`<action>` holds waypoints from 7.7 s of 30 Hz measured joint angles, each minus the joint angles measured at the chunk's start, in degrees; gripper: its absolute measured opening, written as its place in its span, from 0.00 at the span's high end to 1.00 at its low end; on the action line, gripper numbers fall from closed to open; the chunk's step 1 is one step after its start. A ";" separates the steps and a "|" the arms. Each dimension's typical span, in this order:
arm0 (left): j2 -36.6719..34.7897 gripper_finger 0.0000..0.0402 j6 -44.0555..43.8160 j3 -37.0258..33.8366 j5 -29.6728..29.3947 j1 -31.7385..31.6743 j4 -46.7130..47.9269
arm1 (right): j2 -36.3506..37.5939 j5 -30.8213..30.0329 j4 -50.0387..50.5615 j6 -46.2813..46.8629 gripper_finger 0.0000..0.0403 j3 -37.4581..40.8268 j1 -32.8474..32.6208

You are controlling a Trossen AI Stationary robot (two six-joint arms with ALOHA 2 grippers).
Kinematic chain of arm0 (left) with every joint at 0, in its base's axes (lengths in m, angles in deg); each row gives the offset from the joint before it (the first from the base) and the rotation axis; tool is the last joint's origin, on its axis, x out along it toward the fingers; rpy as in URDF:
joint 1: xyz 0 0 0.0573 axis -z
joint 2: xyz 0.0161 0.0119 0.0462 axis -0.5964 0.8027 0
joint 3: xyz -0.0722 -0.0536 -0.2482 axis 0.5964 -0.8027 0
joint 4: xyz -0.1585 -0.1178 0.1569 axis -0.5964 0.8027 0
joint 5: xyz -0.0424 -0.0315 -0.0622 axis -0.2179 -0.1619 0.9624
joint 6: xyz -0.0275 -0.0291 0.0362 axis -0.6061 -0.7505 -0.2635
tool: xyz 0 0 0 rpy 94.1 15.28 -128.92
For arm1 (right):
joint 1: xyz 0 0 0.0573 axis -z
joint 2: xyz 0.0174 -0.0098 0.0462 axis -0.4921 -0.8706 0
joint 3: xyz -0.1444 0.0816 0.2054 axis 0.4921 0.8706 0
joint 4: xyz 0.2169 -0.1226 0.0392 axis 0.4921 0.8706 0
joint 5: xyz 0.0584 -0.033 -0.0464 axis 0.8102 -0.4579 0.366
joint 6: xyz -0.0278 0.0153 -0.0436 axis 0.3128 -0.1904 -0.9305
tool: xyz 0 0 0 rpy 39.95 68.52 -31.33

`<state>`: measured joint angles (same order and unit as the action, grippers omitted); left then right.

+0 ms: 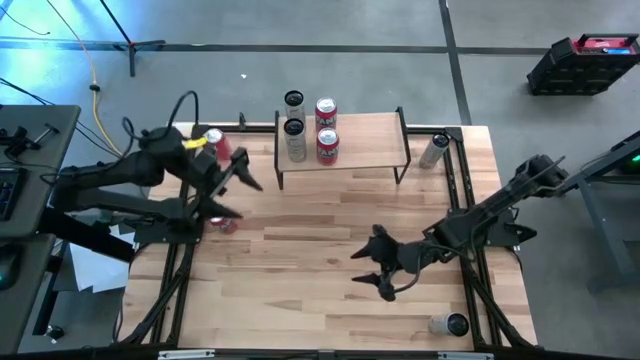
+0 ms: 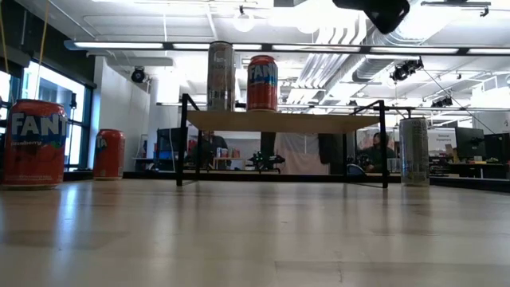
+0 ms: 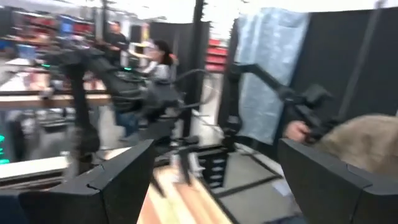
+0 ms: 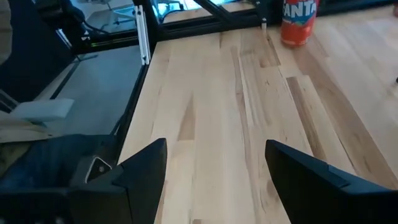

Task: Place canned beverage on shelf
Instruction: Put the white yellow soda can on the shelf

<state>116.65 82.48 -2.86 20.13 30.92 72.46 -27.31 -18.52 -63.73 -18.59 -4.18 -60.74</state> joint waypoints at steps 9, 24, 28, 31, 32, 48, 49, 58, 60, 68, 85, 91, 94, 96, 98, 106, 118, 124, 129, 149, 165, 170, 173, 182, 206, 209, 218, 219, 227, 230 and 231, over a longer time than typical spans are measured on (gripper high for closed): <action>-0.28 0.18 0.56 -1.55 -13.68 6.81 7.04 | -0.02 -2.04 -11.63 -10.99 0.36 5.38 0.42; 3.28 0.18 3.65 -1.53 -24.33 10.53 7.55 | -4.91 -4.88 44.12 20.18 0.36 -26.98 1.66; 5.28 0.18 5.42 -1.55 -24.37 10.71 6.71 | -8.66 -4.69 61.24 27.50 0.36 -38.61 1.64; 5.68 0.18 5.44 -1.55 -24.40 10.58 6.74 | -9.95 -4.61 72.66 30.89 0.35 -44.43 1.62; 5.61 0.18 5.52 -1.55 -24.40 10.55 6.83 | -10.16 -4.29 76.05 33.03 0.34 -45.68 1.66; 4.46 0.18 6.04 -1.53 -24.42 10.20 8.12 | -10.12 12.82 89.59 68.55 0.12 -48.03 -8.16; 4.46 0.18 6.04 -1.53 -24.42 10.20 8.16 | -10.13 13.25 89.87 71.77 0.12 -48.03 -9.20; 4.48 0.18 6.02 -1.53 -24.42 10.20 8.16 | -14.54 21.31 90.02 85.27 0.12 -48.04 -17.68; 4.48 0.18 6.02 -1.53 -24.41 10.20 8.19 | -15.21 21.61 89.97 87.95 0.12 -48.03 -19.05; 4.48 0.18 6.00 -1.53 -24.41 10.20 8.18 | -15.45 22.24 90.02 98.52 0.12 -48.03 -24.80; 4.48 0.18 6.00 -1.48 -24.42 10.20 8.18 | -15.69 26.76 89.34 105.02 0.12 -43.29 -29.37; 4.48 0.18 6.00 -1.48 -24.41 10.20 8.16 | -15.69 26.32 88.64 104.53 0.12 -43.29 -29.59; 4.48 0.18 5.98 -1.48 -24.42 10.20 8.16 | -15.69 26.33 87.42 104.59 0.12 -43.29 -30.35; 4.48 0.18 6.00 -1.48 -24.42 10.20 8.18 | -15.80 26.28 86.16 104.62 0.12 -43.30 -31.05; 4.48 0.18 6.00 -1.48 -24.40 10.20 8.16 | -16.35 26.25 85.93 104.55 0.12 -43.31 -31.66; 4.48 0.18 5.99 -1.48 -24.42 10.20 8.16 | -17.38 25.79 85.55 104.94 0.12 -43.31 -32.04; 4.48 0.18 5.98 -1.48 -24.41 10.21 8.18 | -21.22 22.70 79.79 103.98 0.12 -43.33 -31.74; 4.48 0.18 6.00 -1.48 -24.42 10.20 8.16 | -22.57 22.78 80.24 103.48 0.12 -43.33 -31.73; 4.48 0.18 6.00 -1.48 -24.40 10.20 8.18 | -22.62 23.54 82.68 103.92 0.12 -43.33 -31.74; 4.48 0.18 6.00 -1.48 -24.42 10.21 8.16 | -22.36 25.38 83.94 105.52 0.12 -44.40 -30.97; 4.49 0.18 5.99 -1.48 -24.41 10.23 8.18 | -24.29 25.01 83.51 105.49 0.12 -44.30 -30.12; 4.50 0.18 6.00 -1.48 -24.41 10.23 8.17 | -24.37 25.27 83.74 105.53 0.12 -44.30 -30.27; 4.50 0.18 5.98 -1.48 -24.42 10.23 8.16 | -24.37 25.27 84.06 105.45 0.12 -44.30 -30.25; 4.49 0.18 5.99 -1.48 -24.41 10.23 8.17 | -24.37 25.05 82.56 104.64 0.12 -44.27 -30.25; 4.50 0.18 5.99 -1.48 -24.40 10.22 8.16 | -26.73 24.24 81.55 100.94 0.12 -44.23 -29.03; 4.50 0.18 6.00 -1.48 -24.40 10.22 8.17 | -26.71 24.32 81.48 100.96 0.12 -44.23 -29.03; 4.50 0.18 5.98 -1.48 -24.40 10.23 8.16 | -26.71 24.37 81.33 101.43 0.18 -44.23 -29.14; 4.50 0.18 6.00 -1.48 -24.40 10.22 8.18 | -26.71 24.37 81.41 101.39 0.20 -44.23 -29.14; 4.50 0.18 5.99 -1.48 -24.41 10.23 8.17 | -26.71 24.33 81.82 99.82 0.27 -44.23 -29.14; 4.50 0.18 6.00 -1.48 -24.42 10.21 8.16 | -26.71 23.97 81.29 99.42 0.27 -44.23 -29.14; 4.50 0.18 5.99 -1.48 -24.41 10.21 8.16 | -26.71 23.71 81.04 99.43 0.27 -44.23 -29.14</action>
<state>121.14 88.47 -4.34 -4.29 41.13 80.61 -54.02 5.18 17.31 80.84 -48.41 -89.88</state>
